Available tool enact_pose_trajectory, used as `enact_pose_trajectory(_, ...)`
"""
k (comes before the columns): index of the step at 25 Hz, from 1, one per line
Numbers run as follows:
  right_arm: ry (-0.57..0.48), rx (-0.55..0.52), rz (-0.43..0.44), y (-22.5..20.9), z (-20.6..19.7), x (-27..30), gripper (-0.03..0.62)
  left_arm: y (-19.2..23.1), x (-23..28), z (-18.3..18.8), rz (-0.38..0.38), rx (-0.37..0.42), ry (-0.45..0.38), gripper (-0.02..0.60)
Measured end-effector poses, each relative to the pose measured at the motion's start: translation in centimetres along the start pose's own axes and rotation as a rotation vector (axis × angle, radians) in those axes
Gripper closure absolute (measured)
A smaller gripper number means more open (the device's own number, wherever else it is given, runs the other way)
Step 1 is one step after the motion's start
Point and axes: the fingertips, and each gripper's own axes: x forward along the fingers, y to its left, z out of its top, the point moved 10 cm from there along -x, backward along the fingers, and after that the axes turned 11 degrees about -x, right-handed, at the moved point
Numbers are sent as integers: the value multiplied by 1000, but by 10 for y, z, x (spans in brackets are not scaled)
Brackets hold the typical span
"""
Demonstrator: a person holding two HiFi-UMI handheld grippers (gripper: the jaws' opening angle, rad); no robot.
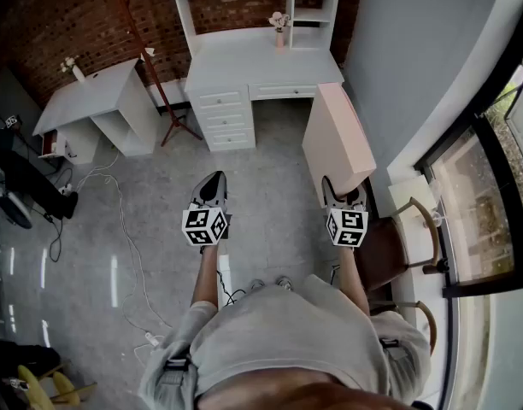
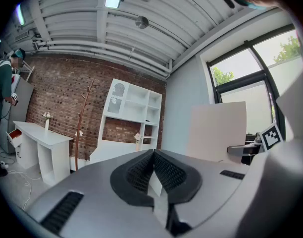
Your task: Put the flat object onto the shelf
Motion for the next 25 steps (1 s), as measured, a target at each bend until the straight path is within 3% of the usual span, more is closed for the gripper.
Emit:
enact_pose_trajectory(16,-14,0,13,-6,1,2,307,-5,5,-7,6,-4,13,566)
enact_pose_trajectory(25,-29,-8,27,-32,-2,4,310,-31,18,-20,10,-9,27,566)
